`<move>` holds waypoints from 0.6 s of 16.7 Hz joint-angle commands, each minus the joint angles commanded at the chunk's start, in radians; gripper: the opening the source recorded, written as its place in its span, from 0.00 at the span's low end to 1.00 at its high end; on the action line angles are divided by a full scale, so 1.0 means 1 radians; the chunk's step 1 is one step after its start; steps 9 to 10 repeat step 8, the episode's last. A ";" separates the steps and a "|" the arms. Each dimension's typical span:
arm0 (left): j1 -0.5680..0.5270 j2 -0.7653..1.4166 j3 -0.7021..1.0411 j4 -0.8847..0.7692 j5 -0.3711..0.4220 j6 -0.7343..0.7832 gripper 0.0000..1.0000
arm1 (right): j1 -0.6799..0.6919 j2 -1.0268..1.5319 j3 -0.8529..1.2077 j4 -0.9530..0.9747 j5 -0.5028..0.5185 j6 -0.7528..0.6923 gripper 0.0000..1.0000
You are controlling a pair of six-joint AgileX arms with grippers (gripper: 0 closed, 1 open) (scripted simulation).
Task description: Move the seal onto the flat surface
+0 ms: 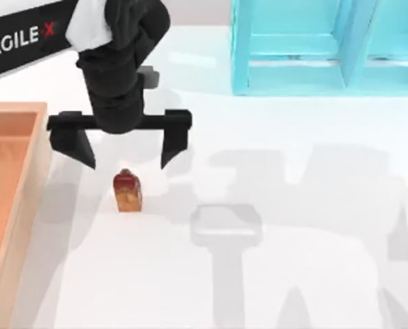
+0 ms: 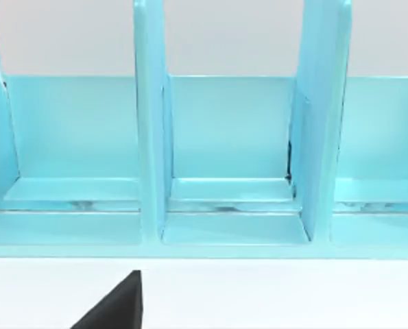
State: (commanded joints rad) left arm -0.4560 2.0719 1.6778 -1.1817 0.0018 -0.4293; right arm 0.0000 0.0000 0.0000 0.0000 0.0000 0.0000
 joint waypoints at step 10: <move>0.000 -0.058 0.244 -0.294 -0.001 0.000 1.00 | 0.000 0.000 0.000 0.000 0.000 0.000 1.00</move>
